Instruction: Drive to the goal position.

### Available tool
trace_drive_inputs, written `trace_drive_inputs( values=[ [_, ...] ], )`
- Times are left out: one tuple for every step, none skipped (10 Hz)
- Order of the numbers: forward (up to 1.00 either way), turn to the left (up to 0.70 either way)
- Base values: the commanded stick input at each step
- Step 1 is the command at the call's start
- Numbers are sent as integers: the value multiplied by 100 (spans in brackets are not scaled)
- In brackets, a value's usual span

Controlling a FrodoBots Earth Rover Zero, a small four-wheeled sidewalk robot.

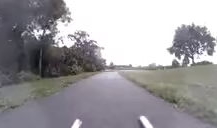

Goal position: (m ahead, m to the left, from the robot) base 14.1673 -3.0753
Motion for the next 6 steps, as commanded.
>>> trace_drive_inputs(
  values=[
    [70,0],
    [70,0],
    [70,0],
    [70,0],
    [70,0],
    [70,0]
  ],
)
